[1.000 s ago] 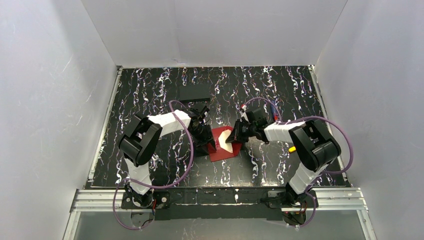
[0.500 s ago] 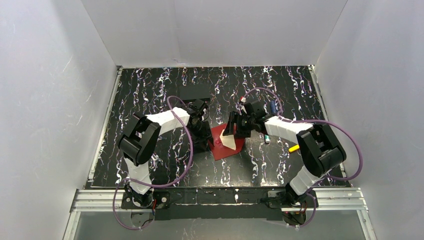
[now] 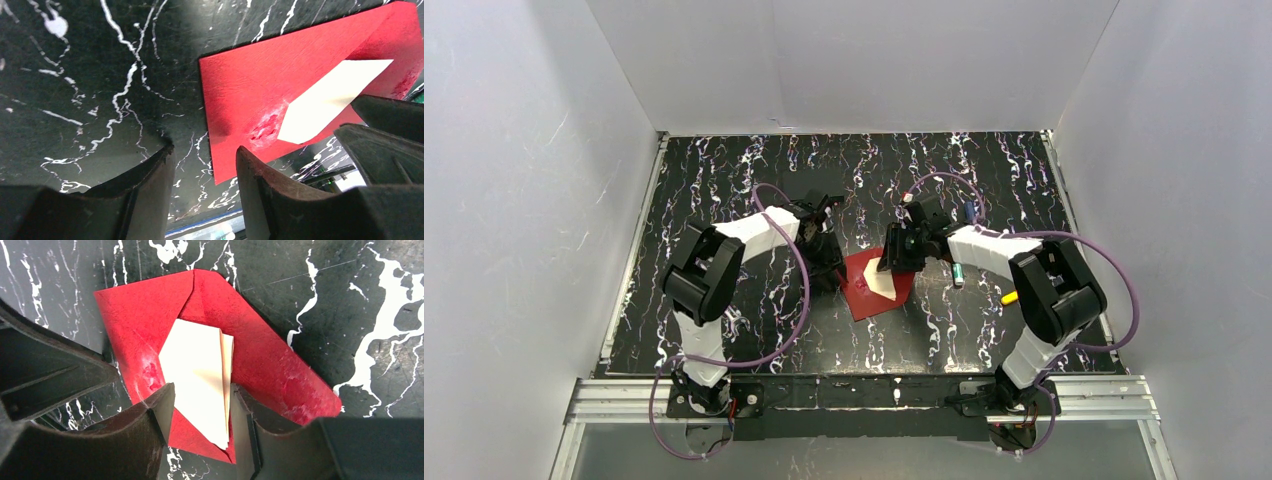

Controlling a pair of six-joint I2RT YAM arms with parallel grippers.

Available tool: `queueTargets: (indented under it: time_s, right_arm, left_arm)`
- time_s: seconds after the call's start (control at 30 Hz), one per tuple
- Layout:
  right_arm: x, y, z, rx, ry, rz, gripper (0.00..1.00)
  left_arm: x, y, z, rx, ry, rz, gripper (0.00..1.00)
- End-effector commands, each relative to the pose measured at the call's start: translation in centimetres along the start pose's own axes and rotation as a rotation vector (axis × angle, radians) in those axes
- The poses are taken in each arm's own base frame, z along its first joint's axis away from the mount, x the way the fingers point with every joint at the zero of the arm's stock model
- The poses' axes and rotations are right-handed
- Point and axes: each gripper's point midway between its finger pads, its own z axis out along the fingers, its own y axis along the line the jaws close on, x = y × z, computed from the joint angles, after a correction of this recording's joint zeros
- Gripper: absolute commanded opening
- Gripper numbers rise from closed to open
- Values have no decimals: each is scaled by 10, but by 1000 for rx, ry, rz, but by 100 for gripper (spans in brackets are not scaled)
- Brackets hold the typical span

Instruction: Place the letter into the envelope and seal it

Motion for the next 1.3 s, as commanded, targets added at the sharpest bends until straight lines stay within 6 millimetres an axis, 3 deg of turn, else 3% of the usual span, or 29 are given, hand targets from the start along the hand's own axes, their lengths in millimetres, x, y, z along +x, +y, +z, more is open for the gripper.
queueTargets:
  time_s: [0.0, 0.1, 0.2, 0.37, 1.07, 1.27]
  right_arm:
    - [-11, -1, 2, 28, -17, -27, 53]
    - [-6, -1, 8, 13, 6, -23, 50]
    - [-2, 6, 11, -40, 31, -19, 40]
    - [3, 22, 13, -138, 48, -3, 34]
    - [7, 40, 40, -235, 79, -48, 34]
    - [0, 46, 28, -209, 65, -45, 35]
  left_arm:
    - [-4, 0, 5, -24, 12, 14, 47]
    - [-6, 0, 9, -34, 24, 15, 47]
    - [-5, -1, 12, -29, 42, 18, 45]
    - [-6, -5, 16, -16, 52, 29, 43]
    - [-9, -7, 21, -8, 66, 89, 42]
    - [-14, -9, 14, -14, 39, 97, 43]
